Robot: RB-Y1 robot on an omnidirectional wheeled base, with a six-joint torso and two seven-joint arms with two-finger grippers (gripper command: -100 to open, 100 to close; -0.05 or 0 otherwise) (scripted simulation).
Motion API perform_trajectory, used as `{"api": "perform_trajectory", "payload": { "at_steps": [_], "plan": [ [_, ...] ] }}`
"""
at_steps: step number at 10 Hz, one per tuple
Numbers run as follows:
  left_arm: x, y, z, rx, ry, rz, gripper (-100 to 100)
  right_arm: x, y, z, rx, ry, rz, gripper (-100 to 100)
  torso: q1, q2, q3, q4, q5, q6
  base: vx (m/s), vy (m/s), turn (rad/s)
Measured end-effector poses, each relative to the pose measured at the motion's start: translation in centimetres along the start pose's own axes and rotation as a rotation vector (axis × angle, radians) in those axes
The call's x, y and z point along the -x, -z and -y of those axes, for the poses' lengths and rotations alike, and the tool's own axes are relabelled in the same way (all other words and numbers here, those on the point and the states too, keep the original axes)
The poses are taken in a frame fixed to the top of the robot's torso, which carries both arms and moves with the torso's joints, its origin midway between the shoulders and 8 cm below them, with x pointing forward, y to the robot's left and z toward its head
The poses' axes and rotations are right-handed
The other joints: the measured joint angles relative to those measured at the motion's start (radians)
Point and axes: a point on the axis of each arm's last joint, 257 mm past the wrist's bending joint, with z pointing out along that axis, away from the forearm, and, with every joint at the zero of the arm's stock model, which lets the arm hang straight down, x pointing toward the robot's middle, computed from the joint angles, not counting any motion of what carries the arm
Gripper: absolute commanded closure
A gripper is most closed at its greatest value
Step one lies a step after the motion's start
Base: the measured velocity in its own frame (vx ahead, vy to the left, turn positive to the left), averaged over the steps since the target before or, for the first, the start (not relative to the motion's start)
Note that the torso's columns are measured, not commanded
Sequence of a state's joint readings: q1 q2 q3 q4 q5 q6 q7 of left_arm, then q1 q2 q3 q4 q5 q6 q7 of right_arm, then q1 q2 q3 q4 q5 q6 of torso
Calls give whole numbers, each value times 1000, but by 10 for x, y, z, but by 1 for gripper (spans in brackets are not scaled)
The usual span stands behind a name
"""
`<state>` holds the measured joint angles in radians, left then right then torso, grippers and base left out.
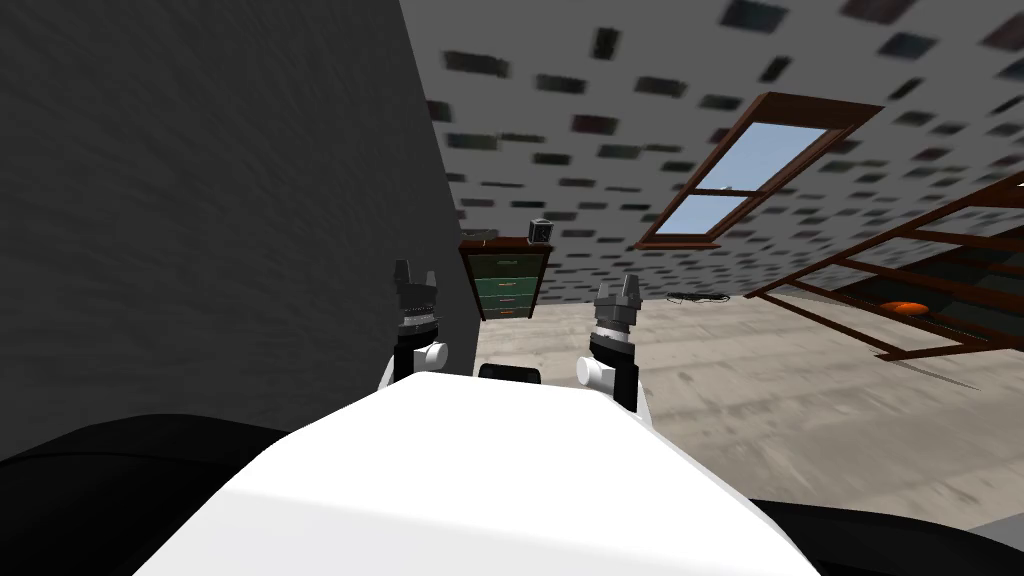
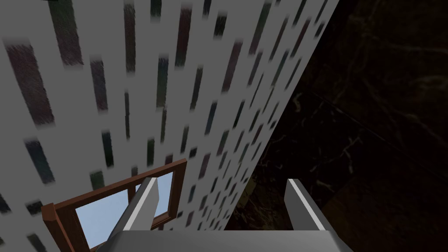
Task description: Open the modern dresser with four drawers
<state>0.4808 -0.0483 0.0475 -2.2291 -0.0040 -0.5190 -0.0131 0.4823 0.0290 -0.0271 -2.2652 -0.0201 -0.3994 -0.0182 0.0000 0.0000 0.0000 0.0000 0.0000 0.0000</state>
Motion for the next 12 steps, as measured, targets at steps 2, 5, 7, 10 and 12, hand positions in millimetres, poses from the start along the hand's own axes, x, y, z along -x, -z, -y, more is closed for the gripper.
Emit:
{"api": "perform_trajectory", "payload": {
  "at_steps": [2, 5, 7, 10, 12],
  "plan": [
    [0, 0, 0, 0, 0, 0, 0, 0, 0, 0, 0, 0, 0, 0, 0, 104, -209, 105, 0, 0, 0, 0, 0],
    [0, 0, 0, 0, 0, 0, 0, 0, 0, 0, 0, 0, 0, 0, 0, 322, -644, 322, 0, 0, 0, 0, 0],
    [0, 0, 0, 0, 0, 0, 0, 0, 0, 0, 0, 0, 0, 0, 0, 470, -939, 470, 0, 0, 0, 0, 0],
    [0, 0, 0, 0, 0, 0, -100, 0, 0, 0, 0, 0, 0, 0, 0, 691, -1382, 691, 0, 0, 5, -2, -3],
    [-5, 0, -6, 5, -14, -43, -100, 0, 0, 0, 0, 0, 0, 0, 0, 733, -1471, 734, 0, 0, 37, -11, -15]
  ]
}}
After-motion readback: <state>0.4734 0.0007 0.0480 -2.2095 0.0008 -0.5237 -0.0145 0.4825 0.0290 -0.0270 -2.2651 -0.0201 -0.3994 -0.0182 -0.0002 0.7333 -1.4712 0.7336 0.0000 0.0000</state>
